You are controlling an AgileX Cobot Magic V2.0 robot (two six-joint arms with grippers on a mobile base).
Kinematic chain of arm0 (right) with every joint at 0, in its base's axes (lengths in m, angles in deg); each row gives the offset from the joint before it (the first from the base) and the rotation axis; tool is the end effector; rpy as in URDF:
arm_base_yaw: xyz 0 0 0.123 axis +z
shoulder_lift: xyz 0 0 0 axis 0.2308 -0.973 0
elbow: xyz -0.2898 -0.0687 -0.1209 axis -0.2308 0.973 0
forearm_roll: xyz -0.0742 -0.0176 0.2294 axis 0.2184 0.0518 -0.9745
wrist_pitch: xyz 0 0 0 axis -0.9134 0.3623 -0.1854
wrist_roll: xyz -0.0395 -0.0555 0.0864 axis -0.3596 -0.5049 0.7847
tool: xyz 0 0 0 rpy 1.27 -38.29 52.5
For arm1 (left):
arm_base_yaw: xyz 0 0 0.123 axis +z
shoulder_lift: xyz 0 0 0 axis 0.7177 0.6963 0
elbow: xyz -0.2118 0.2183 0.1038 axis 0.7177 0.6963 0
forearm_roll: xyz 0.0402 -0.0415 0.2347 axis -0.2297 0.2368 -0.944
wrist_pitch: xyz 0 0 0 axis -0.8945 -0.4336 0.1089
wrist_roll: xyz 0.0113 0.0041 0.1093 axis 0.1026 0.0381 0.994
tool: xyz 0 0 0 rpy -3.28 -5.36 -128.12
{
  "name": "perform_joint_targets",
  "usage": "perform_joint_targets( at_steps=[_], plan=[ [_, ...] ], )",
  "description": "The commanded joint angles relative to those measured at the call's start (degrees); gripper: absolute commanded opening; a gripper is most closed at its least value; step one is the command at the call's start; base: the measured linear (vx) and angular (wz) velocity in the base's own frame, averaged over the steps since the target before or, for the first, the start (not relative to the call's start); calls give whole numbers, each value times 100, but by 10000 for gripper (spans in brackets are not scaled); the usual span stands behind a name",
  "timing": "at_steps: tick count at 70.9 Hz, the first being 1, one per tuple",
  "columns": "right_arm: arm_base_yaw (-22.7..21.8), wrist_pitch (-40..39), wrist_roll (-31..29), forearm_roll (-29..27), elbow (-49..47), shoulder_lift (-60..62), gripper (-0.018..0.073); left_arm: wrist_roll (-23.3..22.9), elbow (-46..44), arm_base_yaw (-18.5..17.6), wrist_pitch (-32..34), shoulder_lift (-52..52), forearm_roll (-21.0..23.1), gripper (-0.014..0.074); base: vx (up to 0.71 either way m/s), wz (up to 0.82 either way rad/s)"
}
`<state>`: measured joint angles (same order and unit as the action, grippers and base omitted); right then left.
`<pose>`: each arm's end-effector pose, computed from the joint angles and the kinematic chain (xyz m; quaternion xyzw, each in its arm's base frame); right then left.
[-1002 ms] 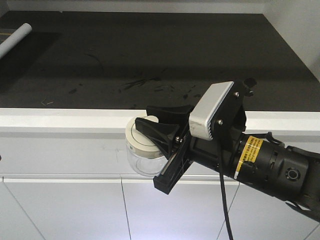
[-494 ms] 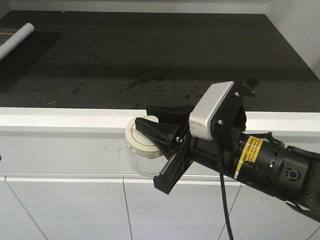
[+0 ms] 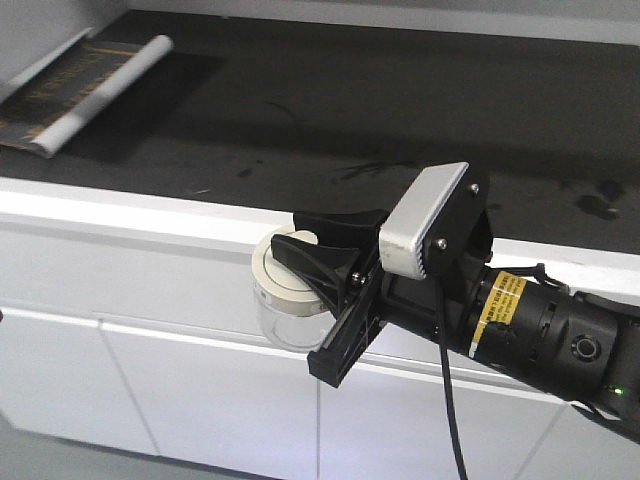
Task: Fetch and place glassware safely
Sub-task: 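Hold the jar in the right gripper while the base turns away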
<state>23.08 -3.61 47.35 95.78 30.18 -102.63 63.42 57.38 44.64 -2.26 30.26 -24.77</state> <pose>0.1943 0.1916 0.3343 -0.3777 0.6193 0.2987 0.6201 0.1363 -0.0058 0.3148 0.0454 0.7153 0.0115 0.6972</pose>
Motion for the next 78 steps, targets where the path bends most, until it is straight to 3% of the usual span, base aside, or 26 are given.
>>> perform_joint_targets(
  at_steps=[1,78],
  plan=[
    [-10,-480,-15,-159,-178,204,-3,-41,-151,-31,410,-22,60,-7,0,49],
    [-10,-480,-15,-159,-178,204,-3,-41,-151,-31,410,-22,60,-7,1,64]
  ],
)
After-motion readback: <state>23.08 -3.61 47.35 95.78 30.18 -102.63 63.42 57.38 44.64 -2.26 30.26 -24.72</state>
